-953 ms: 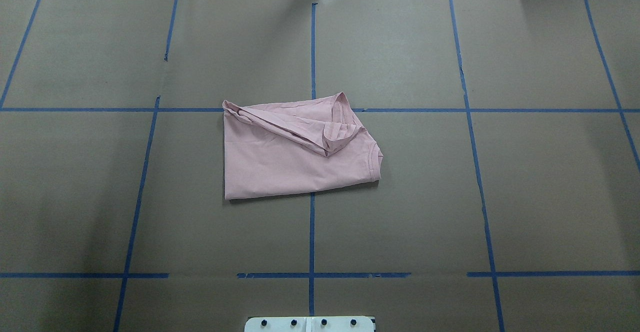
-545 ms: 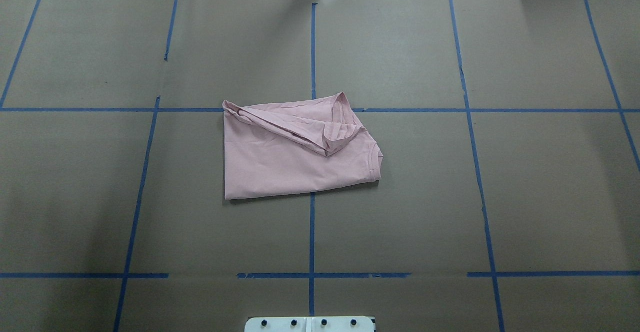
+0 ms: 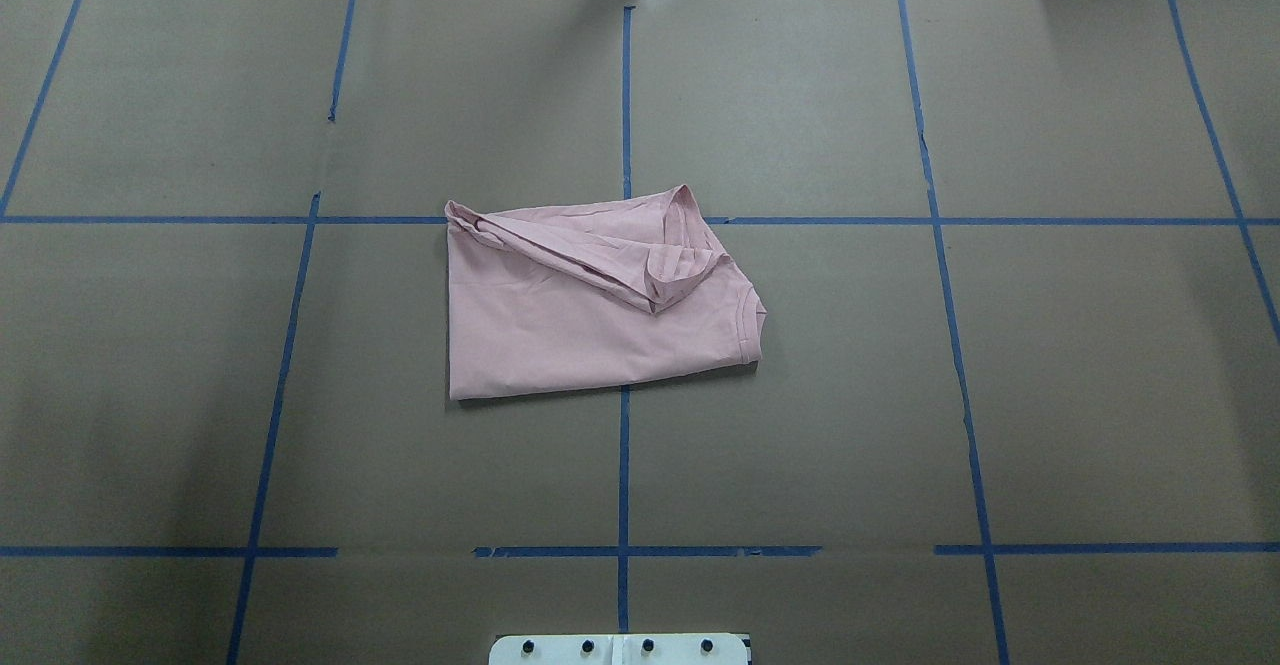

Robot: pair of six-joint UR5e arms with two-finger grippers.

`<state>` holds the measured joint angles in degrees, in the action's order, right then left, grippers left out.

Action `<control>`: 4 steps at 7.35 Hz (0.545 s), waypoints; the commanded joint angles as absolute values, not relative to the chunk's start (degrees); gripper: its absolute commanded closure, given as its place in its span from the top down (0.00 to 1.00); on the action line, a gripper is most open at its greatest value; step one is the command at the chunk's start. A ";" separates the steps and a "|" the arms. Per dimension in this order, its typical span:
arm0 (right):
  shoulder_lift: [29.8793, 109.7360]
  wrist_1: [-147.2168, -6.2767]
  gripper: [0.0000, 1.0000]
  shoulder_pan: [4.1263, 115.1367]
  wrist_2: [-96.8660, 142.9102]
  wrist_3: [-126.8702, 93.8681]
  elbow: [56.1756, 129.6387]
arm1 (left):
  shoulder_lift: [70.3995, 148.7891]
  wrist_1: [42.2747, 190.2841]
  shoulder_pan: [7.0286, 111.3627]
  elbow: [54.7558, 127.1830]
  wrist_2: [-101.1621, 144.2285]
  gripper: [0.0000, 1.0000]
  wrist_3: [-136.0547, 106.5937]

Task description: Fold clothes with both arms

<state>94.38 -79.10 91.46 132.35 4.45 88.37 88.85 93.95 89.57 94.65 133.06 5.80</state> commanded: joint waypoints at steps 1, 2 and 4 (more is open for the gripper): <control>92.56 -83.54 1.00 91.41 132.62 4.04 89.81 | 88.07 93.87 89.56 95.01 133.07 1.00 5.80; 89.16 -94.37 1.00 91.41 132.19 4.04 92.96 | 87.98 93.87 89.56 95.01 133.07 1.00 5.80; 89.73 -96.24 1.00 91.41 132.36 4.04 94.48 | 87.80 93.78 89.65 95.01 133.15 1.00 5.89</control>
<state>89.89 -94.16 91.41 132.27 4.05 93.57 87.97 93.85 89.60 95.00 133.12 5.86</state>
